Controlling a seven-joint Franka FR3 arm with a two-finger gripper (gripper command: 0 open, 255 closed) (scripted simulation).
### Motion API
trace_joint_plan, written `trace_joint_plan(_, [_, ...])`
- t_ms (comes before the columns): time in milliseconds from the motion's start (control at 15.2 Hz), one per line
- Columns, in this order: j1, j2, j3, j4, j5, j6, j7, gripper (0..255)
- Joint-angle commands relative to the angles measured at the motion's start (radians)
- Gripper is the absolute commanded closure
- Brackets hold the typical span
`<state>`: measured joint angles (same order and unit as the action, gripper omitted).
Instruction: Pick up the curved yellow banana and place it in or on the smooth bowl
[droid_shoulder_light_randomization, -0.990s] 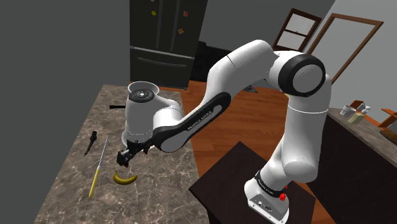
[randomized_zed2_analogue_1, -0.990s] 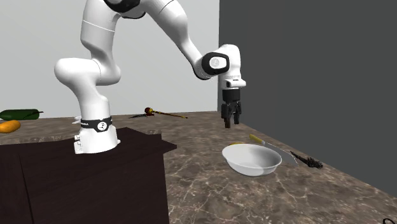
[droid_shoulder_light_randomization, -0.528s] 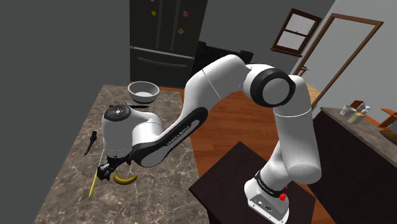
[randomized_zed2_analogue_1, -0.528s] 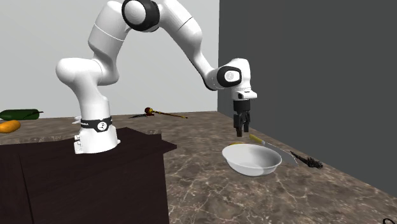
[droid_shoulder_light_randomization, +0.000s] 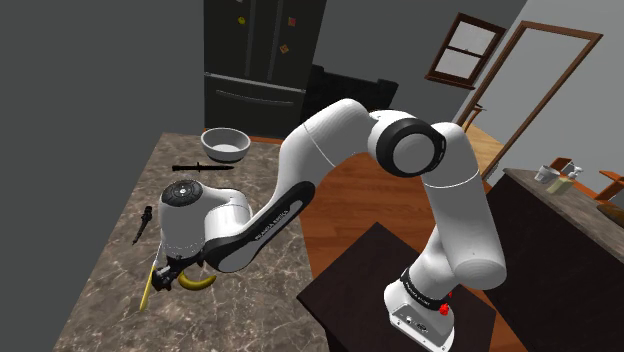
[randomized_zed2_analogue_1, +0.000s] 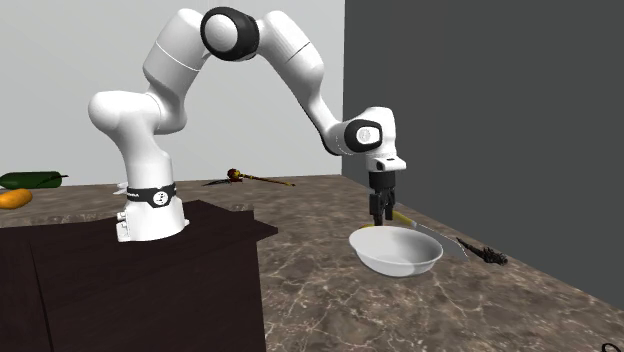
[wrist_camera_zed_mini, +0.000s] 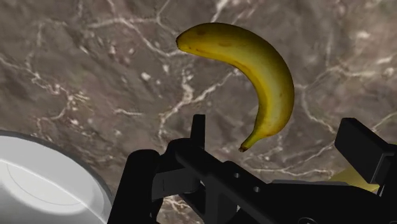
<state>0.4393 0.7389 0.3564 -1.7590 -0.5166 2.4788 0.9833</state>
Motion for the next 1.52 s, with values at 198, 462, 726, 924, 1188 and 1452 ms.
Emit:
trace_joint_plan(198, [0.001,0.005,-0.002,0.003,-0.002,0.002,0.001,0])
trace_joint_plan(462, [0.001,0.005,-0.002,0.003,-0.002,0.002,0.001,255])
trace_joint_plan(726, [0.001,0.005,-0.002,0.003,-0.002,0.002,0.001,255])
trace_joint_plan(924, [0.001,0.005,-0.002,0.003,-0.002,0.002,0.001,255])
trace_joint_plan(1188, [-0.005,-0.016,0.007,-0.003,0.007,-0.012,-0.006,255])
trace_joint_plan(1452, [-0.018,-0.055,0.025,-0.012,0.027,-0.043,-0.020,255])
